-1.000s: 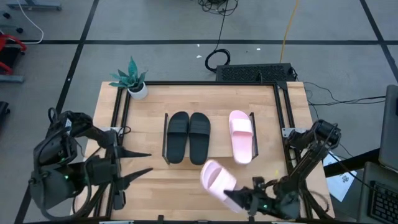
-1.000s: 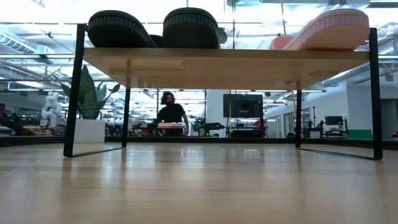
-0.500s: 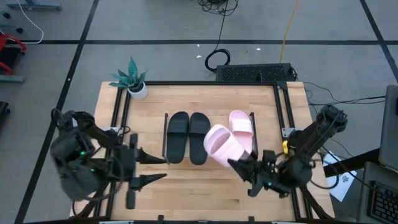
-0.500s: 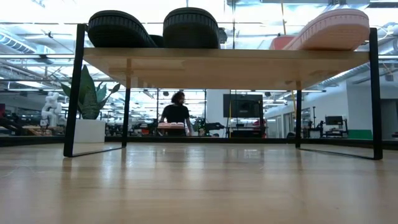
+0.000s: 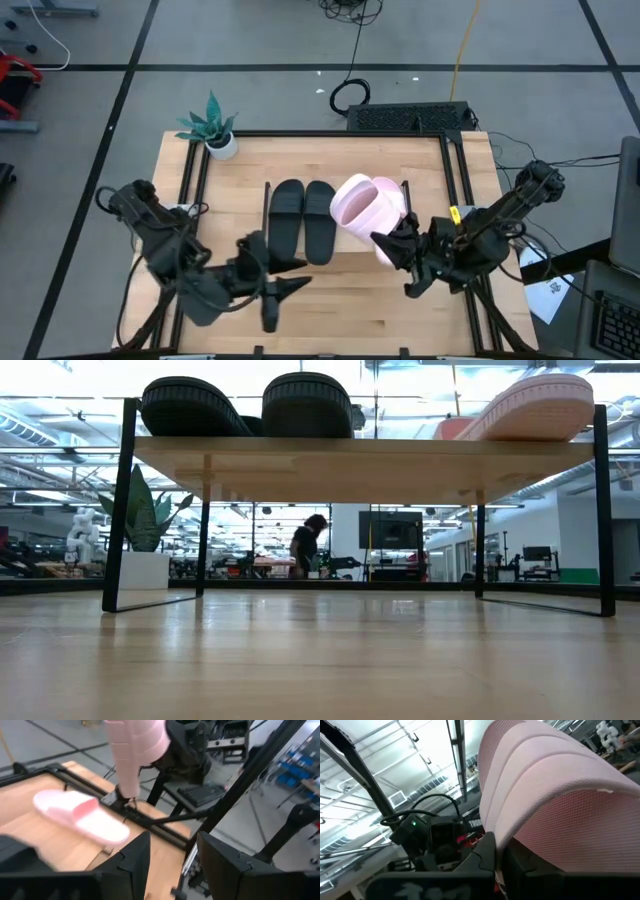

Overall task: Pick and place slides into the shelf
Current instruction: Put the pink slipper on the shelf

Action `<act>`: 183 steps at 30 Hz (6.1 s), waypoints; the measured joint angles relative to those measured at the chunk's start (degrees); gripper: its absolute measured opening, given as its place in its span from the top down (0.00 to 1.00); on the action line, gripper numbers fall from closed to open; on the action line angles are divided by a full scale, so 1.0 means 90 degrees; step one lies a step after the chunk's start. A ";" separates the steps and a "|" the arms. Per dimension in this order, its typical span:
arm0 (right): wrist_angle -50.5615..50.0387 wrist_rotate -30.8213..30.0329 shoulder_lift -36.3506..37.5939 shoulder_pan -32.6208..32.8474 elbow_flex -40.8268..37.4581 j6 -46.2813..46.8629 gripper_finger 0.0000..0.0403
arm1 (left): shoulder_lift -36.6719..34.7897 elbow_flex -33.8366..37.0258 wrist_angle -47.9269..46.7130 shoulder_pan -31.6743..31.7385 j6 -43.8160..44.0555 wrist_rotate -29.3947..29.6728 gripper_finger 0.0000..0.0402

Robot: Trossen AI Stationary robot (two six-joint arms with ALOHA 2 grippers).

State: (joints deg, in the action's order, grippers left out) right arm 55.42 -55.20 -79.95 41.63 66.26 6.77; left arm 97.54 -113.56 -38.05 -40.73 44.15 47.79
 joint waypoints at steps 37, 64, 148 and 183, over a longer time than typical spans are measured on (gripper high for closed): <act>0.0326 0.1792 0.0300 -0.1167 -0.0002 -0.0266 1.00 | 0.1121 0.1377 0.7122 0.0435 -0.4890 0.1052 0.60; 0.0128 0.2671 0.0073 -0.2333 -0.0005 0.1839 1.00 | 0.1132 0.0927 0.7839 0.0680 -1.0981 0.2159 0.60; -0.1710 0.4012 0.0069 -0.3286 -0.0005 0.1837 1.00 | -0.0049 -0.2358 0.3103 0.0102 -0.6340 0.2422 0.60; -0.2436 0.3493 0.0115 -0.3337 -0.0005 0.1335 1.00 | -0.0134 -0.2377 -0.3146 0.3252 -0.0488 -0.3061 0.60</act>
State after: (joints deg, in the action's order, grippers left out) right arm 33.49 -23.76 -78.91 11.60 66.22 18.79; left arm 96.33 -134.96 -66.37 -11.46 39.75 20.24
